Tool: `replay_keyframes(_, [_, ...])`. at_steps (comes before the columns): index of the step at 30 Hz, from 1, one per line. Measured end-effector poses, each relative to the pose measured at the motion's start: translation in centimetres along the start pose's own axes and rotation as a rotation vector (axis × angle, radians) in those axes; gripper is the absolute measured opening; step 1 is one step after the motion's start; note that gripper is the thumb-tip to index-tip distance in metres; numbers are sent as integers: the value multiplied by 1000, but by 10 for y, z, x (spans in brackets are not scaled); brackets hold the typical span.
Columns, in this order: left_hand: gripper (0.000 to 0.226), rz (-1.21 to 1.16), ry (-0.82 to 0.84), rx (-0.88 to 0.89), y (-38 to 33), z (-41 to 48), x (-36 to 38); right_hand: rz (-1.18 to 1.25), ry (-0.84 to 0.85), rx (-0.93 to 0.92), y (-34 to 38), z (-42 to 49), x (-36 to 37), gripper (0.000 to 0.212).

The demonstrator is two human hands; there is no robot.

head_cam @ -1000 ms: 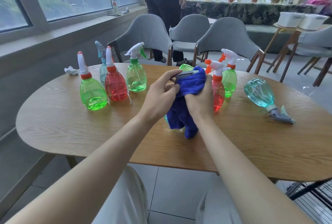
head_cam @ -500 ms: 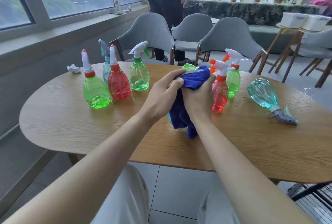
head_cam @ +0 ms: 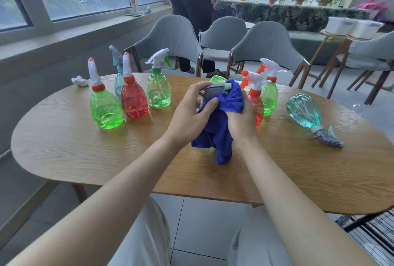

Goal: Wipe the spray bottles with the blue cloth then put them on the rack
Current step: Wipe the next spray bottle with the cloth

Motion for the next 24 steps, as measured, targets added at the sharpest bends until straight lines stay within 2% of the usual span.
replay_keyframes(2, [32, 34, -26, 22, 0, 3, 2, 227, 74, 93, 0, -4, -5, 29])
replay_keyframes(4, [29, 22, -57, 12, -1, 10, 3, 346, 79, 194, -1, -8, -11, 27])
replay_keyframes(9, [45, 78, -110, -51, -2, 22, 0, 411, 84, 344, -5, -12, -12, 13])
replay_keyframes(14, [29, 110, -386, -80, -9, 12, -4, 364, 70, 372, -6, -12, -9, 11])
replay_keyframes(16, [34, 51, -337, -80, -18, 2, 4, 318, 67, 336, -6, -12, -9, 10])
replay_keyframes(20, [60, -11, -181, -134, -21, -1, 12, 137, 120, 229, -1, -15, -8, 4])
replay_keyframes(24, [80, -196, -95, -293, -25, 11, 9, 53, 124, 87, 13, -17, -2, 17])
Point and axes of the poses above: each hand's wrist, its own z-axis towards the middle knuckle, its own x-axis out of the palm, y = z × x, the point moved 2 cm from there along z, towards the middle knuckle, and after that the axes turned 8 degrees about -z, right-handed, at the moved point
